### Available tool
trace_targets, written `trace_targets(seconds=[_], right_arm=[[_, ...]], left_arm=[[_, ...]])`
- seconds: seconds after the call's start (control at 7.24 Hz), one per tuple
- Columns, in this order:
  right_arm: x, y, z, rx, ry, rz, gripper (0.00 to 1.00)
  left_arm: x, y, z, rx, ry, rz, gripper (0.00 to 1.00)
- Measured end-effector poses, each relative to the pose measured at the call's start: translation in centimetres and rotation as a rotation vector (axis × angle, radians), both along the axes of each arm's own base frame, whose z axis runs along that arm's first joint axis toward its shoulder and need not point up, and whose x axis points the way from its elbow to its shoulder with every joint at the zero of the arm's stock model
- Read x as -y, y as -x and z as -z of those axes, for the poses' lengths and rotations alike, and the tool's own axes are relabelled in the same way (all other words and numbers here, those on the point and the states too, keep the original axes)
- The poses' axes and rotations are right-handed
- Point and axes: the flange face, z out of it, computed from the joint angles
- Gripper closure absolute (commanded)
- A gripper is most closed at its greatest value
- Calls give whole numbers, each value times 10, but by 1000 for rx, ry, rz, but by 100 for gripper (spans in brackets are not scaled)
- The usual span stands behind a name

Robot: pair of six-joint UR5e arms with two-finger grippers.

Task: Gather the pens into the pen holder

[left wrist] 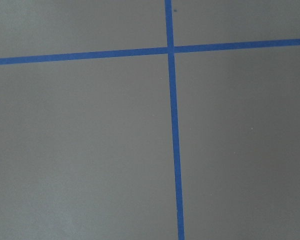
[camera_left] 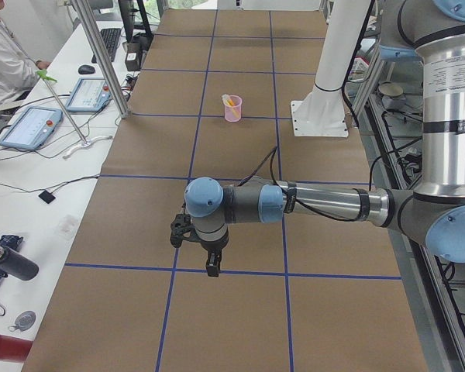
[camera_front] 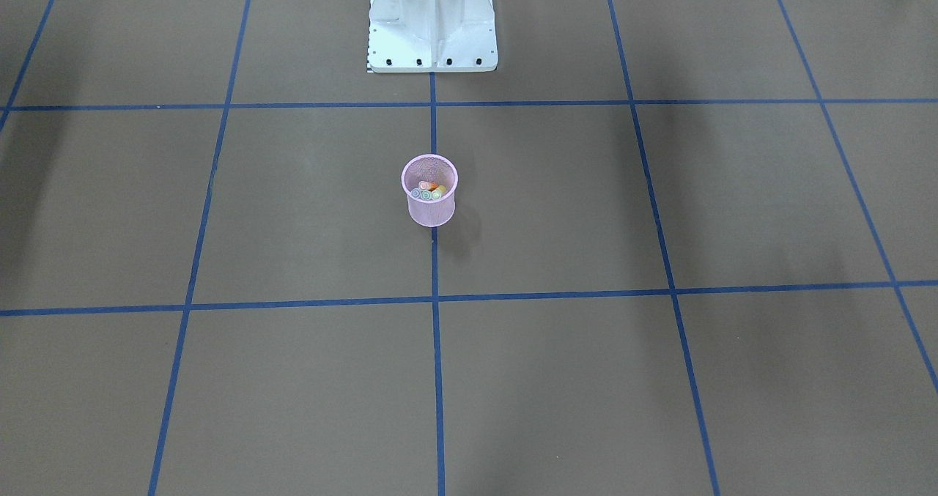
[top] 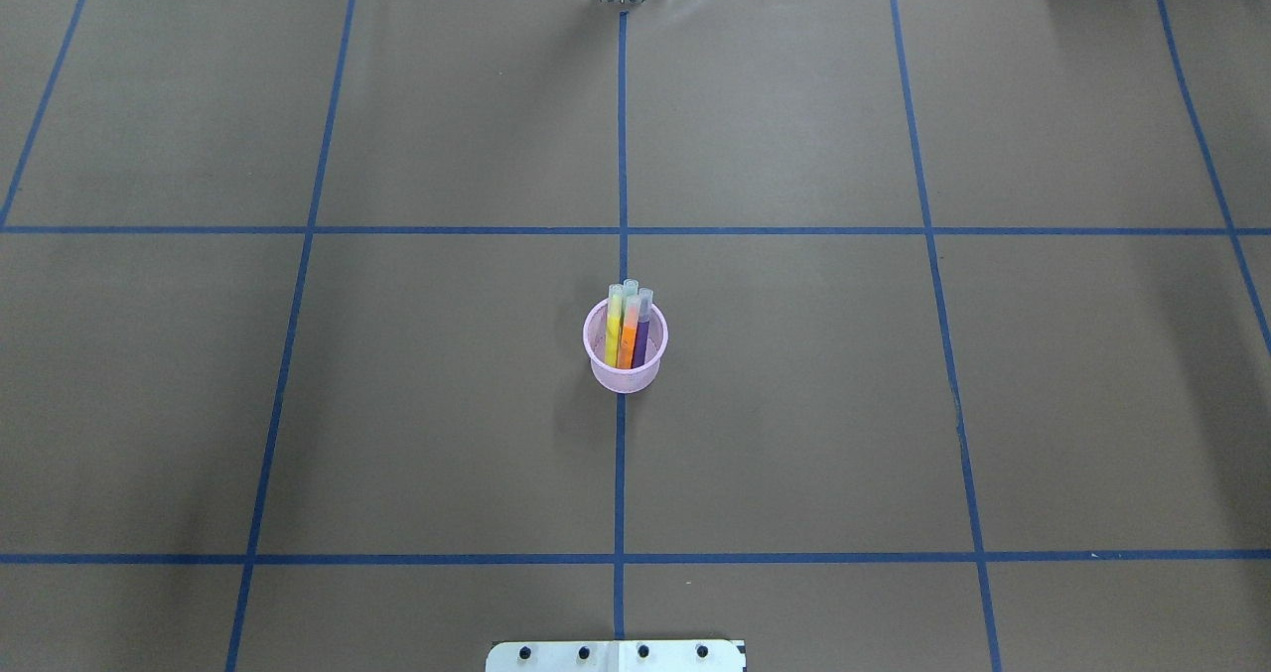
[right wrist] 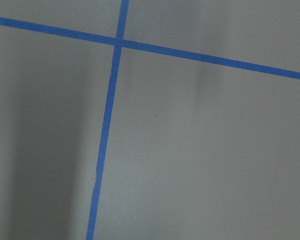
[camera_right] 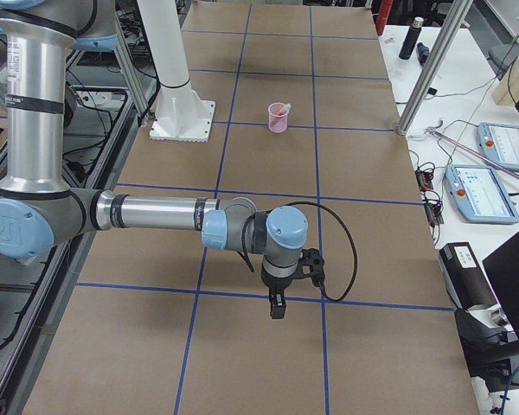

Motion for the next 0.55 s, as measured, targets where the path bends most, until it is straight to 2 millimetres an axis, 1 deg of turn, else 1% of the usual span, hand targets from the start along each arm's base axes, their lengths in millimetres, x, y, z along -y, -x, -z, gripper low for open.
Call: trace_targets(seconds=[0.55], right_arm=[[-2, 0, -2, 0, 3, 0, 0]], left_arm=[[0, 0, 7, 2, -33, -6, 0]])
